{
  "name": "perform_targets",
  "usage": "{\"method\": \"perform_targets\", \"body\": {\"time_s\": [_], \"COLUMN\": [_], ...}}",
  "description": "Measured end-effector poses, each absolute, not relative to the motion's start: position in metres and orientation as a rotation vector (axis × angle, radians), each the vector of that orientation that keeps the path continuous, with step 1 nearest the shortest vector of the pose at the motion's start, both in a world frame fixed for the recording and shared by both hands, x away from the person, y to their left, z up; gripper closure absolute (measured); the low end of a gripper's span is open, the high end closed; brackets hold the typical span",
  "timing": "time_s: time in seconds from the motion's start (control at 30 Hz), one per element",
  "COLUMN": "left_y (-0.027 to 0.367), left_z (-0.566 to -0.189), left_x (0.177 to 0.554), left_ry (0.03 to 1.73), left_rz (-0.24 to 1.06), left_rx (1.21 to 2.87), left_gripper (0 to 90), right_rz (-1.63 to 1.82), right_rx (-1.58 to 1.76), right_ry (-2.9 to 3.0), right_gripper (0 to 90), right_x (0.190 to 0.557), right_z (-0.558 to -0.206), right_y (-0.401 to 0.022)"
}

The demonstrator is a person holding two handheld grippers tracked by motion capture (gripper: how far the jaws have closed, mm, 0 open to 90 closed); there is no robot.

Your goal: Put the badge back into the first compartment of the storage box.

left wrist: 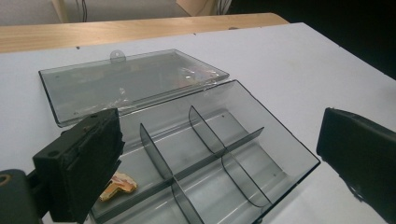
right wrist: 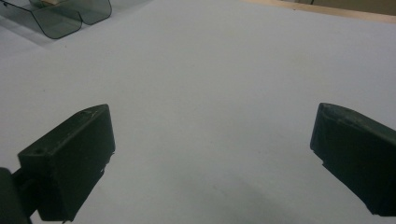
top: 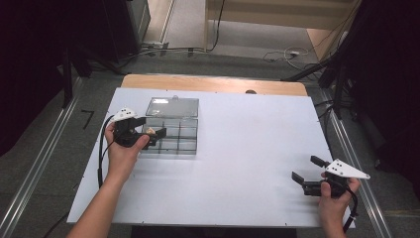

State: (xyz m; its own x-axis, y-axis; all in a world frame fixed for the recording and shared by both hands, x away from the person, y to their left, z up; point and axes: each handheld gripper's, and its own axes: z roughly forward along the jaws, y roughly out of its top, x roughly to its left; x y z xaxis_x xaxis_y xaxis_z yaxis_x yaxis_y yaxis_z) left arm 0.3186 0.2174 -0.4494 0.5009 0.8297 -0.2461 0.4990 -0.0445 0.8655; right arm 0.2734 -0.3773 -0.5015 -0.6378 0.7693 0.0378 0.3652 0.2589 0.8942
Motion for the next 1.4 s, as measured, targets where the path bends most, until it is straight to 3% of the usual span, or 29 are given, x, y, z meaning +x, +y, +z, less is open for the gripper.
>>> {"method": "perform_targets", "body": {"time_s": [1.4], "left_y": [0.223], "left_z": [-0.479], "left_x": [0.242], "left_ry": [1.096], "left_rz": [0.387], "left_rx": [1.687], "left_gripper": [0.2], "right_rz": [1.332], "right_rx": [1.036], "right_ry": [2.127], "right_gripper": [0.0], "right_x": [0.273], "right_z": [-0.502], "right_y": [-0.377]}}
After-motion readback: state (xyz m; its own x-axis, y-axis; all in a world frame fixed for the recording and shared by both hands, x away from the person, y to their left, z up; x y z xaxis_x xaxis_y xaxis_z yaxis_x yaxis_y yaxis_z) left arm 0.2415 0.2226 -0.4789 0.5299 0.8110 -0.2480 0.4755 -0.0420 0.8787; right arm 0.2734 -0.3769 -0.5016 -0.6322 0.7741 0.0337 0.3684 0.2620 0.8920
